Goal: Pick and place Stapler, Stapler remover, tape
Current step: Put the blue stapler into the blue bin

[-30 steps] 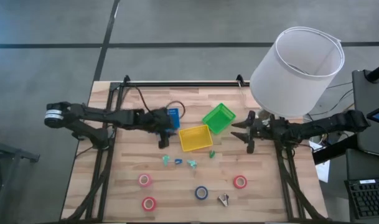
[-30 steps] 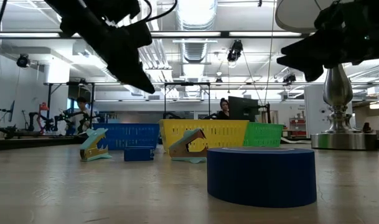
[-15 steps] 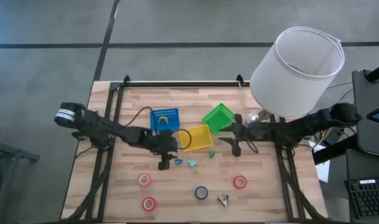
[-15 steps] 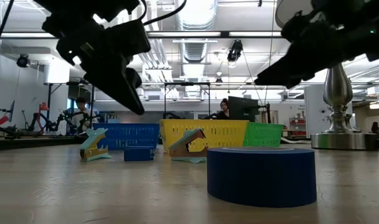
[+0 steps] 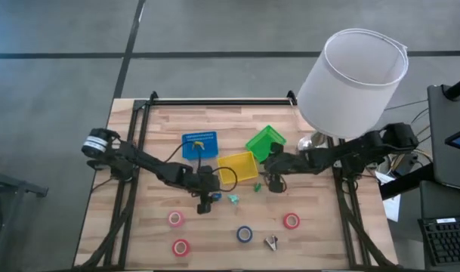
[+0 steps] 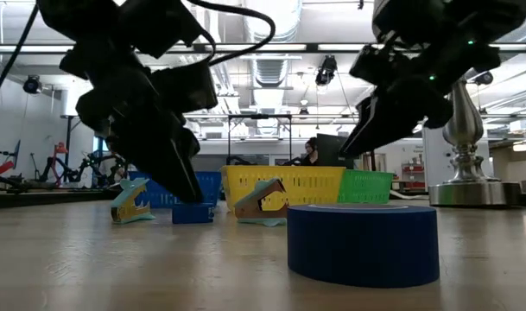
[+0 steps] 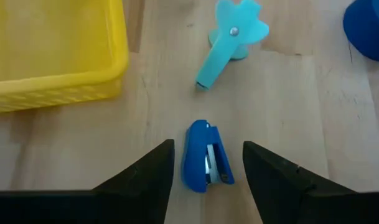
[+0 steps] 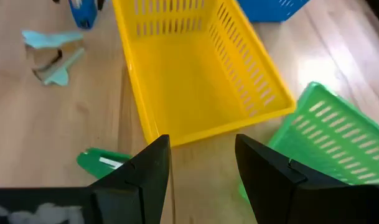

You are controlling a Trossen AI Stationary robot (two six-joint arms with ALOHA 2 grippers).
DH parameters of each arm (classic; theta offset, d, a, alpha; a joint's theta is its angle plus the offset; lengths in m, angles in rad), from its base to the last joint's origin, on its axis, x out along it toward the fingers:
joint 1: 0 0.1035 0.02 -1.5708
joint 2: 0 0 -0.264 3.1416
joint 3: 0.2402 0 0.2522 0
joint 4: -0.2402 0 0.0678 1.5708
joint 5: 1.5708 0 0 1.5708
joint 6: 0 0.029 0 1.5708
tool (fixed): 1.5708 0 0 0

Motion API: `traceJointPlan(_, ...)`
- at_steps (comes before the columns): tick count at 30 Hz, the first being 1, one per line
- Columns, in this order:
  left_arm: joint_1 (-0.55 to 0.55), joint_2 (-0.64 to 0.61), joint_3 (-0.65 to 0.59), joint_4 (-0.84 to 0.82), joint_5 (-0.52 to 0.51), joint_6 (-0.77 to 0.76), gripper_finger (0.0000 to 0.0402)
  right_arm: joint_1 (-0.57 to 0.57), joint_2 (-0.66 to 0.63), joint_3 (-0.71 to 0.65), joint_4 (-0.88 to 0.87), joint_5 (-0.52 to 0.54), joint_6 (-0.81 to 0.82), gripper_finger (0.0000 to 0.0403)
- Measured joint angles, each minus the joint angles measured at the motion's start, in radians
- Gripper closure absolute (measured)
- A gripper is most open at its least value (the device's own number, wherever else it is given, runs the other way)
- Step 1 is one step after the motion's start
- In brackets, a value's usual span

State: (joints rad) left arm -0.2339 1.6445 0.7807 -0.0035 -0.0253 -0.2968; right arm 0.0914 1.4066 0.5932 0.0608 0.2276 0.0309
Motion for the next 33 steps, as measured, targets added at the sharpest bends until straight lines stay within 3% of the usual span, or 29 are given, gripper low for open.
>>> traceJointPlan(10, -0.004, 0.040, 0.000, 0.006, 0.000, -0.003, 0.0213, 0.000, 0.084, 0.091, -0.106, 0.000, -0.039, 0.0223)
traceJointPlan(22, -0.005, 0.031, 0.001, -0.006, -0.013, -0.011, 0.0333, 0.003, 0.008, 0.118, -0.284, 0.000, 0.072, 0.0223)
traceJointPlan(25, -0.005, 0.005, 0.008, -0.023, -0.014, -0.011, 0.0334, 0.004, -0.017, 0.117, -0.307, -0.028, 0.125, 0.0226)
traceJointPlan(29, -0.004, -0.032, 0.012, -0.061, -0.024, -0.011, 0.0317, 0.016, -0.042, 0.117, -0.317, -0.151, 0.153, 0.0233)
traceJointPlan(33, -0.003, -0.096, 0.012, -0.126, -0.090, 0.022, 0.0316, 0.044, -0.046, 0.117, -0.311, -0.180, 0.153, 0.0241)
